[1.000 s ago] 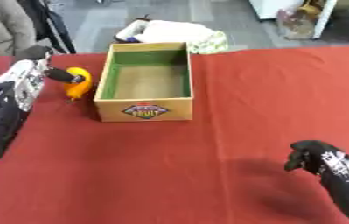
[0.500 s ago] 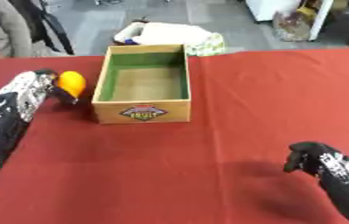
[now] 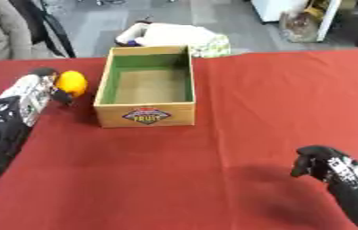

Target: Pick up objects on the table and place them in the box.

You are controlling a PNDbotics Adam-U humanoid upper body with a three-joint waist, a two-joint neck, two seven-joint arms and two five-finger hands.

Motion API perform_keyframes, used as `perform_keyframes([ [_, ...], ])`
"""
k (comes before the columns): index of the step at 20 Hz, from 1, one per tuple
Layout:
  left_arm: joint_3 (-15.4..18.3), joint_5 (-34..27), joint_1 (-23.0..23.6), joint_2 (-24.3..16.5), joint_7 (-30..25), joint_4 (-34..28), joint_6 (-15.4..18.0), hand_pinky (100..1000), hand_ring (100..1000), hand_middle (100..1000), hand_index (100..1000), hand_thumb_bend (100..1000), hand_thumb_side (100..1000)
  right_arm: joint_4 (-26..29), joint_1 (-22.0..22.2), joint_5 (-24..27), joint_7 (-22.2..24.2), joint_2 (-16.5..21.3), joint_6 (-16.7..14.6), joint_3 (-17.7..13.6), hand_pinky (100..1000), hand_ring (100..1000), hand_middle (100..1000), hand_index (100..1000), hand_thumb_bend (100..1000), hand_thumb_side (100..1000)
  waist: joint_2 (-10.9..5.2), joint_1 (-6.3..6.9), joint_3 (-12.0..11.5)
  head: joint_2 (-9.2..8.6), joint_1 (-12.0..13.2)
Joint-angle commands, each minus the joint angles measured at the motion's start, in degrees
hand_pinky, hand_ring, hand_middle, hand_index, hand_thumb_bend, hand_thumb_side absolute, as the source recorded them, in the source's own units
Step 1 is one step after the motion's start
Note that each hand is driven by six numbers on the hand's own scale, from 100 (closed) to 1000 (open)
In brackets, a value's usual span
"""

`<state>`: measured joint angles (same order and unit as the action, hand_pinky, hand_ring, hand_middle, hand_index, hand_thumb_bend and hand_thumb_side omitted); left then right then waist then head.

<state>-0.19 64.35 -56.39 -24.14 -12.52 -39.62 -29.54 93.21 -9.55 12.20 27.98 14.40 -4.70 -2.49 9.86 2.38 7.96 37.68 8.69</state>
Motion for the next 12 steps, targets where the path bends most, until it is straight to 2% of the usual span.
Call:
perform_keyframes([
  [1, 0.44, -1.21, -1.01, -1.24, 6.21, -2.44, -0.23, 531, 407, 376, 276, 100, 245, 0.46, -0.55, -0.18, 0.09, 0.58, 0.1, -0.4, 606, 560, 539, 710, 100, 747, -0.84, -0.05, 0.05, -0.63, -0.14],
  [3, 0.24, -2.51, -1.12, -1.42, 9.97, -3.79, 0.11, 521, 397, 355, 194, 100, 248, 0.46, -0.55, -0.17, 0.1, 0.58, 0.12, -0.4, 606, 560, 539, 710, 100, 747, -0.87, -0.05, 0.04, -0.64, -0.15],
  [5, -0.29, -4.1, -1.37, -1.75, 12.54, -5.44, 1.01, 521, 397, 356, 182, 100, 251, 0.46, -0.55, -0.16, 0.1, 0.58, 0.13, -0.41, 606, 560, 539, 710, 100, 746, -0.9, -0.05, 0.04, -0.67, -0.13],
  [6, -0.56, -4.87, -1.47, -1.93, 13.3, -6.22, 1.46, 520, 397, 358, 179, 100, 327, 0.45, -0.55, -0.16, 0.1, 0.58, 0.13, -0.41, 606, 560, 539, 710, 100, 746, -0.92, -0.05, 0.04, -0.68, -0.14],
  [7, -0.88, -5.64, -1.69, -2.13, 13.84, -7.25, 2.06, 521, 397, 358, 179, 100, 254, 0.45, -0.56, -0.15, 0.1, 0.58, 0.13, -0.4, 606, 560, 539, 710, 100, 746, -0.95, -0.04, 0.03, -0.69, -0.15],
  [12, -3.05, -8.4, -2.38, -2.51, 13.88, -13.0, 4.99, 526, 403, 366, 179, 100, 260, 0.42, -0.54, -0.14, 0.18, 0.57, 0.19, -0.33, 606, 560, 539, 710, 100, 745, -1.09, 0.0, 0.0, -0.67, -0.09],
])
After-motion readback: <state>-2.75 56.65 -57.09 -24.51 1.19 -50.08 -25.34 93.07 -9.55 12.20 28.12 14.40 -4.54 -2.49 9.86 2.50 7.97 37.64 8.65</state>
